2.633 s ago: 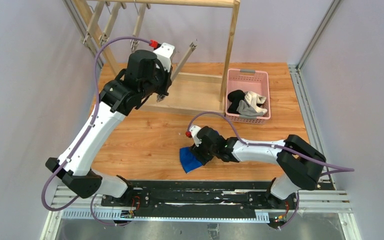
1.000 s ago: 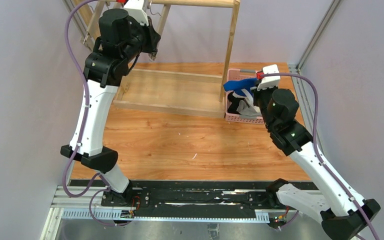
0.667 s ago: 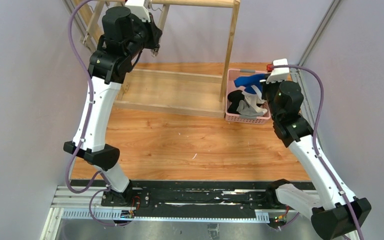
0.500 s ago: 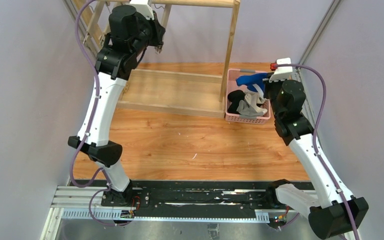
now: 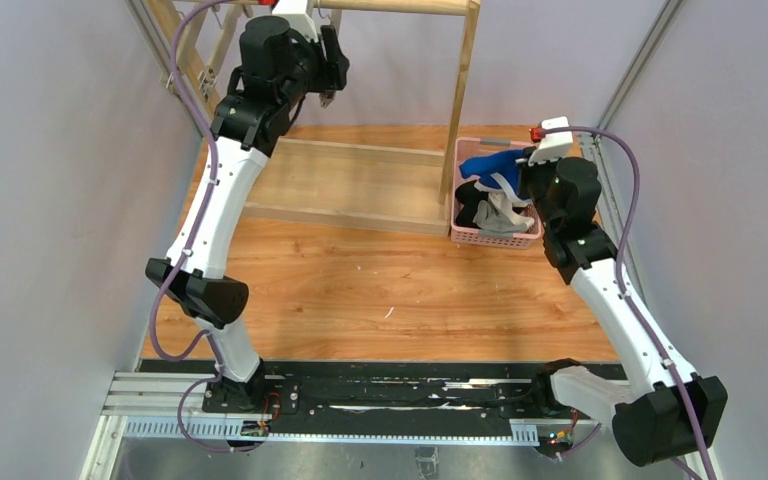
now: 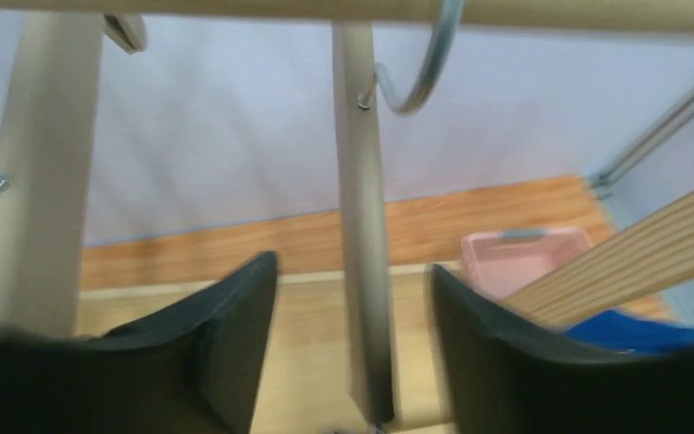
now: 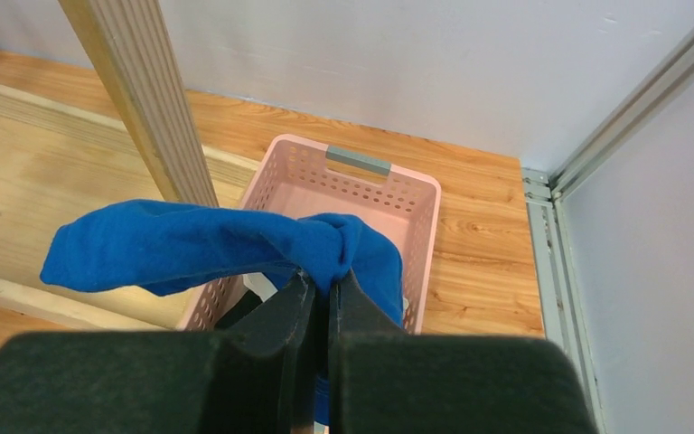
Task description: Remove the underwear clipped to the hanger
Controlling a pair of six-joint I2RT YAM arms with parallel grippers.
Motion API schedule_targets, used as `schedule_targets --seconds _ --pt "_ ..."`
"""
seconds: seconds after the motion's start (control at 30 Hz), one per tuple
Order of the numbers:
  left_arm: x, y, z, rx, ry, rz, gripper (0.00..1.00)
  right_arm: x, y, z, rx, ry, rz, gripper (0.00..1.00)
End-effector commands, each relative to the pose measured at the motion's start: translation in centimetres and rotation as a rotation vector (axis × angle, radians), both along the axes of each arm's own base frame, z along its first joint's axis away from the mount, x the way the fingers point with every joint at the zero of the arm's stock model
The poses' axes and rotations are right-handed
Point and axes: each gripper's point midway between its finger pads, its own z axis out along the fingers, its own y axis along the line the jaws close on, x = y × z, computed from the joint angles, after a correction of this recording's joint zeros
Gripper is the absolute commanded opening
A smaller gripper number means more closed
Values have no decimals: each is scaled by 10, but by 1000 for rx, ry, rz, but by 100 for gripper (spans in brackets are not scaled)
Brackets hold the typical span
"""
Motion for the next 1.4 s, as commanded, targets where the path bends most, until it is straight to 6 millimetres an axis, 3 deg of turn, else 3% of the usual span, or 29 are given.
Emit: schedule_targets --seconds 0.0,0.03,0.17,0.4,0.53,0.7,0.73,0.83,0.87,0.93,1.03,1.13,1.37 --pt "-13 16 19 -20 -68 44 91 14 3 14 36 -47 19 1" --pt "-17 19 20 -17 -74 50 99 18 4 13 38 -42 22 0" --pt "-38 29 28 -5 -99 51 98 35 8 12 37 -40 30 0" --pt "-69 43 21 15 -97 58 98 75 0 -2 -20 -9 -11 1" --pt "-87 46 11 15 -84 39 98 96 -9 -25 -21 40 -46 1" --pt "-108 51 -5 9 -72 26 98 108 -21 -75 8 165 -82 1" --pt "-113 53 -8 7 -74 25 98 109 -21 -86 14 193 -82 10" --pt "-125 59 -23 14 -62 33 98 111 -22 -115 15 272 -89 54" --pt "-129 61 -27 14 -60 39 98 112 -22 -125 14 299 -91 64" --pt "-139 66 -31 12 -56 43 98 113 -22 -136 18 329 -91 69" --pt "-157 72 -34 12 -58 42 98 111 -20 -132 31 326 -80 70" --pt "-174 79 -38 14 -71 42 98 104 -18 -111 44 279 -62 71" --pt "-201 101 -66 53 -45 96 98 66 -35 -64 40 216 -131 72"
